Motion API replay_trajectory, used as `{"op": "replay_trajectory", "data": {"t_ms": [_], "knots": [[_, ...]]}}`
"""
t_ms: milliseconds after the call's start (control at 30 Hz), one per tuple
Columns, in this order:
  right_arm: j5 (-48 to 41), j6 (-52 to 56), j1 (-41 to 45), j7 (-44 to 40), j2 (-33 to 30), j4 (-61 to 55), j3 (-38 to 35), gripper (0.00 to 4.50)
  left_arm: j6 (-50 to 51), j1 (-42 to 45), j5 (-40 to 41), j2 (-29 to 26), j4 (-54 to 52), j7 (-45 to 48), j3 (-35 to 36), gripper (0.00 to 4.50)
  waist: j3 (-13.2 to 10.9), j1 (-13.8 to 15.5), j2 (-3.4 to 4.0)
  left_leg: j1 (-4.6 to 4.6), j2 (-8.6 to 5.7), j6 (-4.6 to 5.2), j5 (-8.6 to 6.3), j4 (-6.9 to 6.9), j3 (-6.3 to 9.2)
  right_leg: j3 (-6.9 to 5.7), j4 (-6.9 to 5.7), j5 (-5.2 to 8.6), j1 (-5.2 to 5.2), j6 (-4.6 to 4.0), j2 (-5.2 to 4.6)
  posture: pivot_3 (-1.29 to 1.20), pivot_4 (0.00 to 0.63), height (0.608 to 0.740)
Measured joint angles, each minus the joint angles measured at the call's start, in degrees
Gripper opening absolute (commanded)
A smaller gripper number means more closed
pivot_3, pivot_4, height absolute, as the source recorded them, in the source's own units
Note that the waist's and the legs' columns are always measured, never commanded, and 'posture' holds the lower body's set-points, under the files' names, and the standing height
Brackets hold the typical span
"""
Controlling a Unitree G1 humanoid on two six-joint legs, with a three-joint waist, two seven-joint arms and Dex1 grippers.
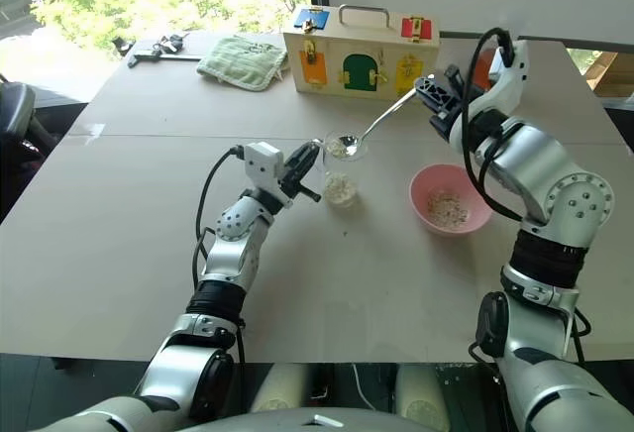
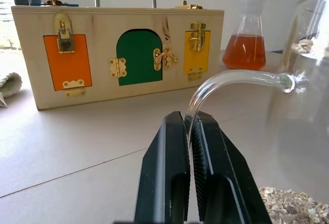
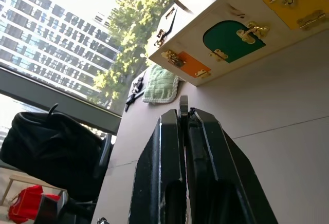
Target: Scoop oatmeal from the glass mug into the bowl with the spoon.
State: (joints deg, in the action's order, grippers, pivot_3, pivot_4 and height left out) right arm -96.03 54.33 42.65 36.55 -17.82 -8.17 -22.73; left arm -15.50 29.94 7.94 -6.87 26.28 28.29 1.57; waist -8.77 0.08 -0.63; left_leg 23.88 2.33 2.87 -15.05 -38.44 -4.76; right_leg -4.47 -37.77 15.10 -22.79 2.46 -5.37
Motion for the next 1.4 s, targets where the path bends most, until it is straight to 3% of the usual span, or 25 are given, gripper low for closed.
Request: {"op": "replay_trajectory", "data": {"t_ms": [333, 733, 933, 1400], "knots": [[-2.6, -4.5, -1.3, 0.0, -3.8, -0.8, 1.4, 0.00, -4.8, 4.4, -0.5, 2.7, 8.5, -2.5, 0.1, 0.05, 0.0, 0.1, -0.02, 0.03, 0.00, 0.01, -0.01, 0.01, -0.02, -0.01, 0.06, 0.00, -0.01, 0.00, 0.01, 0.00, 0.150, 0.740], [-8.8, -10.4, -4.6, 0.5, -6.2, -3.0, 1.0, 0.00, -6.9, 5.3, -1.0, 3.3, 10.6, -2.4, 0.0, 0.05, 0.0, 0.6, -0.03, 0.06, 0.01, 0.02, -0.01, 0.02, -0.01, -0.02, 0.12, 0.00, -0.01, 0.01, 0.01, 0.00, 0.150, 0.740], [-14.3, -14.2, -10.9, 1.1, -10.2, -6.2, -3.5, 0.00, -7.1, 5.5, -1.0, 3.3, 10.8, -2.3, 0.0, 0.05, 0.0, 0.7, -0.05, 0.09, 0.00, 0.03, -0.02, 0.02, -0.02, -0.04, 0.16, 0.00, -0.01, 0.01, 0.01, 0.00, 0.150, 0.740], [-15.0, -14.5, -26.7, -3.1, -13.4, -9.5, -14.4, 0.00, -7.2, 7.0, -1.0, 2.9, 11.5, -1.8, 0.1, 0.05, 0.0, 0.8, -0.07, 0.08, -0.02, 0.04, -0.02, 0.03, -0.01, -0.03, 0.17, 0.00, 0.00, 0.02, 0.04, 0.00, 0.150, 0.740]]}}
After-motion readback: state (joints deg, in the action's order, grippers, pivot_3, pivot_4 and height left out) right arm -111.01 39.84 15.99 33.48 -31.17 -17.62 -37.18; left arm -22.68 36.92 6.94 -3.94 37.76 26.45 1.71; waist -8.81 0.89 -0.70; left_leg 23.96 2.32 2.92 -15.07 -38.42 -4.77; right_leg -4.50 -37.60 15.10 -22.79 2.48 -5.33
